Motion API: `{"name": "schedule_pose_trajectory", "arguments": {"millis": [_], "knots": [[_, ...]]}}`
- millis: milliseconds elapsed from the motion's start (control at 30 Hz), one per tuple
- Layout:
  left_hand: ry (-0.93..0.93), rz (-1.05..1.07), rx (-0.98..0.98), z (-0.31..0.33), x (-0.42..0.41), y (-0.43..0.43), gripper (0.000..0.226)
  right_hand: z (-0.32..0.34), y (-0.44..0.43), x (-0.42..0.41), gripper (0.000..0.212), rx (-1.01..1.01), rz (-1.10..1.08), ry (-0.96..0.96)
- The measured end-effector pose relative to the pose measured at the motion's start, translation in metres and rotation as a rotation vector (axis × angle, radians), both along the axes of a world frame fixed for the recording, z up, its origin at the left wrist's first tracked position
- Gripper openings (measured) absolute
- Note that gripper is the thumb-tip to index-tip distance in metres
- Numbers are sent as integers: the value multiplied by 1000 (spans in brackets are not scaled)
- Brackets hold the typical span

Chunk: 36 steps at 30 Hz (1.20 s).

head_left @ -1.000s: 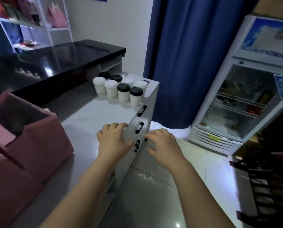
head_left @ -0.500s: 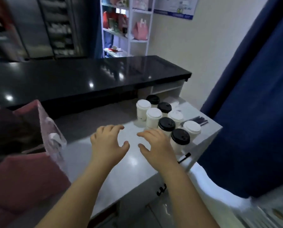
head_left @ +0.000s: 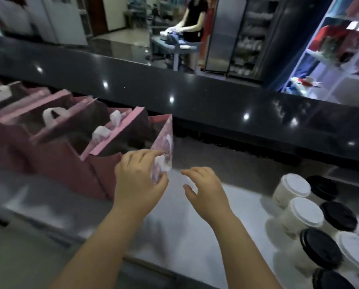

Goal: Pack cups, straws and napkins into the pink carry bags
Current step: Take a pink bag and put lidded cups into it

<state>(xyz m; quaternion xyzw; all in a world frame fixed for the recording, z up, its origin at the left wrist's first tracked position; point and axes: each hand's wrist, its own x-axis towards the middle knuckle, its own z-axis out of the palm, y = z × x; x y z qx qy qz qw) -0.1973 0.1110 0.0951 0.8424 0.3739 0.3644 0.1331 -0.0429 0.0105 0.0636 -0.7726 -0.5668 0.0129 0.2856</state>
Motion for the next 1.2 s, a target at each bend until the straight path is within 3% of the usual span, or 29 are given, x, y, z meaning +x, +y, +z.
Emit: {"name": "schedule_pose_trajectory", "arguments": {"millis": [167, 300, 400, 500, 600, 733, 900, 967, 1033, 1067, 1133, 1200], "knots": [[89, 191, 21, -2, -30, 28, 39, 23, 69, -6, 52, 39, 65, -44], [154, 193, 0, -9, -30, 38, 27, 37, 119, 4, 91, -226, 12, -187], [108, 170, -15, -14, -28, 38, 14, 32, 127, 14, 65, -224, -17, -238], [40, 135, -45, -19, -31, 36, 14, 25, 105, 30, 29, -138, -37, -270], [-62, 60, -63, -28, -30, 35, 18, 18, 64, 44, 11, -44, -34, -258], [-215, -77, -135, -37, -12, 26, 26, 15, 2, 44, 10, 155, -66, -263], [-300, -258, -252, -37, 24, 16, 38, 3, -46, 55, 24, 348, -111, -283], [-369, -291, -358, -39, 33, 13, 41, -5, -64, 65, 49, 374, -271, -172], [-446, -284, -506, -47, 38, 12, 42, -14, -82, 71, 68, 376, -419, 130], [-472, -254, -573, -54, 39, 12, 43, -19, -88, 72, 68, 378, -465, 319], [-467, -185, -659, -69, 39, 13, 34, -31, -92, 69, 47, 365, -504, 610], [-436, -168, -737, -83, 39, 14, 24, -43, -92, 65, 33, 400, -551, 700]]}}
